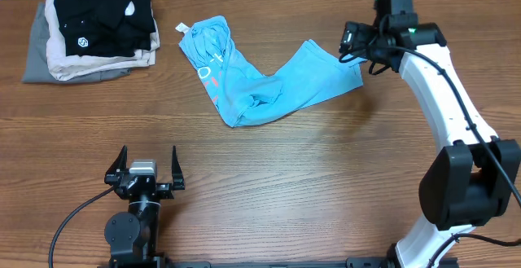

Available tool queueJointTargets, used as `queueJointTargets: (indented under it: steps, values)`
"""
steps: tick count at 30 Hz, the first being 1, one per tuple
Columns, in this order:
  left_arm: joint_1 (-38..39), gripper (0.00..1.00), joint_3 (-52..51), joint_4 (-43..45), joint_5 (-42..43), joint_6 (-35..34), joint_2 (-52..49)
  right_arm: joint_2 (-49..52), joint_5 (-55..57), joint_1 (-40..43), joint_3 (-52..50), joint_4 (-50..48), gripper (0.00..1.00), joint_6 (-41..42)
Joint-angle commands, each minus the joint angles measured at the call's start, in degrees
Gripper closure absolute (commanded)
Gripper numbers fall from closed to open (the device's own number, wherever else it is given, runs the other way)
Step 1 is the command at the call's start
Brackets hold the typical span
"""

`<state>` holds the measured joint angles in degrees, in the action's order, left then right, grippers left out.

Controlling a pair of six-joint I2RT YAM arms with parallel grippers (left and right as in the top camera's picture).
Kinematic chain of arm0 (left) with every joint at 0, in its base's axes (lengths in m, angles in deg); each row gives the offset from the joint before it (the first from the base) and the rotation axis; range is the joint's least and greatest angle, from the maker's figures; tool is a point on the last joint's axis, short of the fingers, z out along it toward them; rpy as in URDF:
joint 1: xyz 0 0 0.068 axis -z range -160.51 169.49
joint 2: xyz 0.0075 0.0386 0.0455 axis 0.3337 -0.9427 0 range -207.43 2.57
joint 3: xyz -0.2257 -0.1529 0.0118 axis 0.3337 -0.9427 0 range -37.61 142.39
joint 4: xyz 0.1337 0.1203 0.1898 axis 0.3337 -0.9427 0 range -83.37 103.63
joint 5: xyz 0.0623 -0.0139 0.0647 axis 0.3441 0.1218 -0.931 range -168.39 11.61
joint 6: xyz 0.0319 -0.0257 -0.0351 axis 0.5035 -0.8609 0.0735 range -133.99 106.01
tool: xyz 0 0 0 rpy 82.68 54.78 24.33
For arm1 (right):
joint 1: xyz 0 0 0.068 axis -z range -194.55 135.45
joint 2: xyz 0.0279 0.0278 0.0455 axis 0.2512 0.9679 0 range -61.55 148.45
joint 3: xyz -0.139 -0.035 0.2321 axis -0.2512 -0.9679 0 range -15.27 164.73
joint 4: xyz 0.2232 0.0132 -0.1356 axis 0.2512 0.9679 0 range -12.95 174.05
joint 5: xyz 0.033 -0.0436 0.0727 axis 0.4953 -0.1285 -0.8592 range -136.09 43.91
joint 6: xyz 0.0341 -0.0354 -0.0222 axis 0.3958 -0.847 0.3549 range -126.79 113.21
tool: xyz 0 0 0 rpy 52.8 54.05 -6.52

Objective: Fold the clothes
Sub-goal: 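Drag the T-shirt with the right gripper leftward to table center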

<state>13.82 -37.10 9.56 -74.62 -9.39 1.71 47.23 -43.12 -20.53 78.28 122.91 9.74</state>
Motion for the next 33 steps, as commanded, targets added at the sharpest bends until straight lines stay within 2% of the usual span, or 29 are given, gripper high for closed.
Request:
queueJointTargets:
  steps: [1,9,22,24,30,33]
  values:
    - [-0.3,0.00,-0.2,0.0,-0.6,-0.3,0.5,-0.2,-1.2,0.9,-5.6,-3.5,0.09,0.5]
    - [-0.3,0.00,-0.2,0.0,-0.6,-0.3,0.5,7.6,-7.0,0.9,-7.1,-6.9,0.12,0.5]
    - [-0.3,0.00,-0.2,0.0,-0.6,-0.3,0.5,14.6,-6.9,0.9,-7.1,-7.8,0.21,-0.5]
    - [-0.3,0.00,-0.2,0.0,-0.6,-0.3,0.5,14.8,-6.8,0.9,-7.2,-8.3,0.32,-1.7]
    - [-0.3,0.00,-0.2,0.0,-0.6,-0.3,0.5,14.7,-0.5,0.9,-7.2,-7.3,0.94,0.6]
    - [-0.3,0.00,-0.2,0.0,-0.6,-0.3,0.5,14.1,4.9,1.3,-6.1,-3.4,0.96,5.5]
